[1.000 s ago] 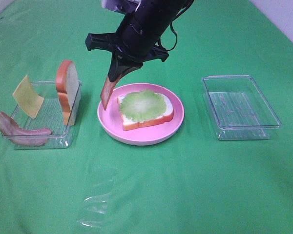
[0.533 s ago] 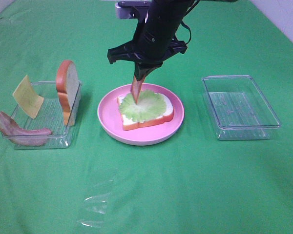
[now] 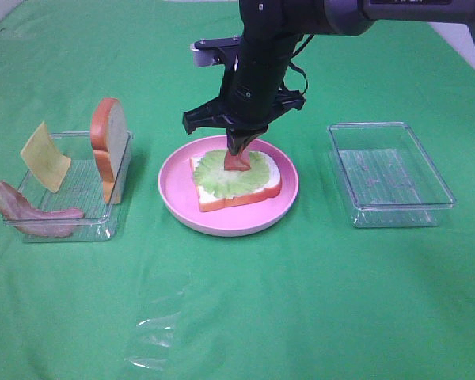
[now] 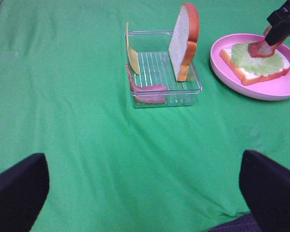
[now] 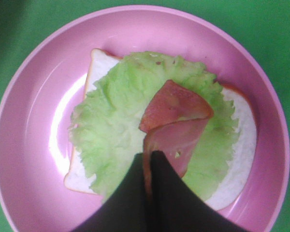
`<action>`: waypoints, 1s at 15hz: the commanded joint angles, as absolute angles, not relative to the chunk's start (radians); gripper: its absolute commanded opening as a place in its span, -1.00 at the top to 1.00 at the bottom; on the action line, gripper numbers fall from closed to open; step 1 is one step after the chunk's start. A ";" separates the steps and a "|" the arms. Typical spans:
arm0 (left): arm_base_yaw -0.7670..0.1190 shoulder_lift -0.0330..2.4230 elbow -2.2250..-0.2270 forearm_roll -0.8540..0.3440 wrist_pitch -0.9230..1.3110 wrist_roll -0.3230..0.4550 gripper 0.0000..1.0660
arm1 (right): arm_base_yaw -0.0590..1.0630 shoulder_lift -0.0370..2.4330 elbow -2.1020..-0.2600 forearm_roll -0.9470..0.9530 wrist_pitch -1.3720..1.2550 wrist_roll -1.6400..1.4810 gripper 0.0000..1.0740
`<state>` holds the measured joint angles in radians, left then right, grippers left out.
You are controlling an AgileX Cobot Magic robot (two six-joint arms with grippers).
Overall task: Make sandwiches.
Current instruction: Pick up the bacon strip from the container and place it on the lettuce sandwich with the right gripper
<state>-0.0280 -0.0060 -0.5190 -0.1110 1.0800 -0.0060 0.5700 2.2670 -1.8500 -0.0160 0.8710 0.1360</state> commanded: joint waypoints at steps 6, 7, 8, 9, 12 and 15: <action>-0.026 -0.019 -0.518 -0.113 1.074 -0.010 -0.88 | 0.569 2.266 -1.852 -0.173 0.945 0.352 1.00; -0.026 -0.019 -0.518 -0.113 1.074 -0.010 -0.88 | 0.569 2.266 -1.852 -0.159 0.956 0.356 1.00; -0.026 -0.019 -0.518 -0.113 1.074 -0.010 -0.88 | 0.569 2.266 -1.852 -0.157 0.969 0.380 1.00; -0.026 -0.019 -0.518 -0.113 1.074 -0.010 -0.88 | 0.569 2.266 -1.852 -0.164 0.986 0.405 0.98; -0.026 -0.019 -0.518 -0.113 1.074 -0.010 -0.88 | 0.569 2.266 -1.847 -0.180 1.008 0.461 0.66; -0.026 -0.019 -0.518 -0.113 1.074 -0.010 -0.88 | 0.570 2.266 -1.847 -0.183 1.010 0.434 -0.06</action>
